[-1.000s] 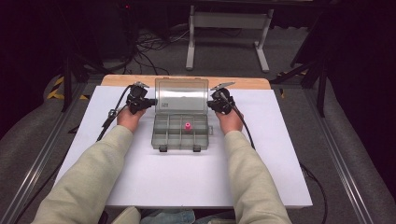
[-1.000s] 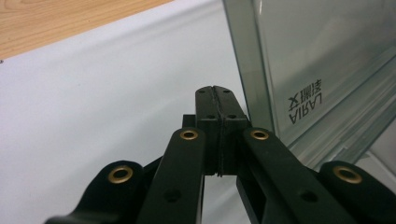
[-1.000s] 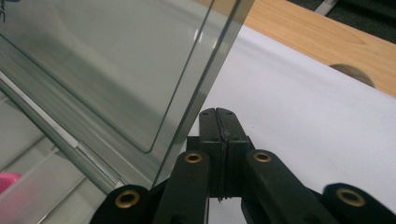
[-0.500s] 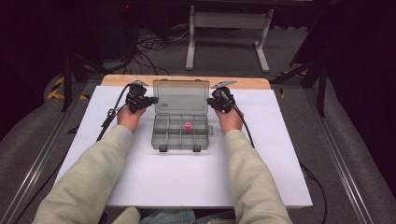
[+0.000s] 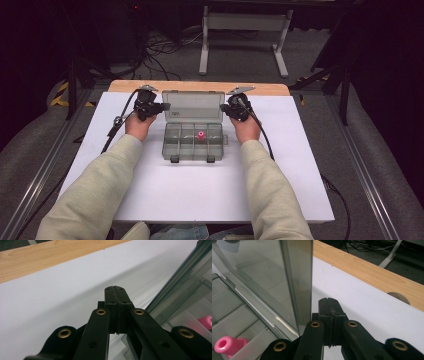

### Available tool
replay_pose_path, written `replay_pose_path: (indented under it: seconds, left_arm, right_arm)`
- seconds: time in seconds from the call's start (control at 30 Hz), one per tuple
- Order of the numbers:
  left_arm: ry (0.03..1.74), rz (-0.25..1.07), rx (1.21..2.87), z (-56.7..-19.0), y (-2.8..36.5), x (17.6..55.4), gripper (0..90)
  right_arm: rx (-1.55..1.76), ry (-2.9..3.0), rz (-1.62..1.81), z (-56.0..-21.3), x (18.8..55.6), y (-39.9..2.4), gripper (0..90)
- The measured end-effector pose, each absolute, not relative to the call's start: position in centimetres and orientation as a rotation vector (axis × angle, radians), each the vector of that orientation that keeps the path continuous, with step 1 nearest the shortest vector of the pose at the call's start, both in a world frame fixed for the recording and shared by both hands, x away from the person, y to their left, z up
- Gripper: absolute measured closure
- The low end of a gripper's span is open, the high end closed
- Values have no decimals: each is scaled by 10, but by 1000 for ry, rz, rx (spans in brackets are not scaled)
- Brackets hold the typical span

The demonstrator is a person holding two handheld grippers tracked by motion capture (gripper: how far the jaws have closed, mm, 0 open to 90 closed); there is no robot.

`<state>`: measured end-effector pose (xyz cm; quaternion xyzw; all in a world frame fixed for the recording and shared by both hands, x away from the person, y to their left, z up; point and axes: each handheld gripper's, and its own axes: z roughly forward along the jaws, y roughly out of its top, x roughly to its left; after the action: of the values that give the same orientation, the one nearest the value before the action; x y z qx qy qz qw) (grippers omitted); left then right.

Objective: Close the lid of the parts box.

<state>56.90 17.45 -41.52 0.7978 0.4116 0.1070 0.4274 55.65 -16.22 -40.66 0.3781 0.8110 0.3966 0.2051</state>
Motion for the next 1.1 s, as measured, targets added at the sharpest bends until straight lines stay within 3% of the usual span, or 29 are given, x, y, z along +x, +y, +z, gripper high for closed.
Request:
replay_pose_path:
  seconds: [1.1]
  left_arm:
    - [1001,266,1969,-398,185,544,870]
  right_arm:
    - [934,2254,1250,-382,533,-173,897]
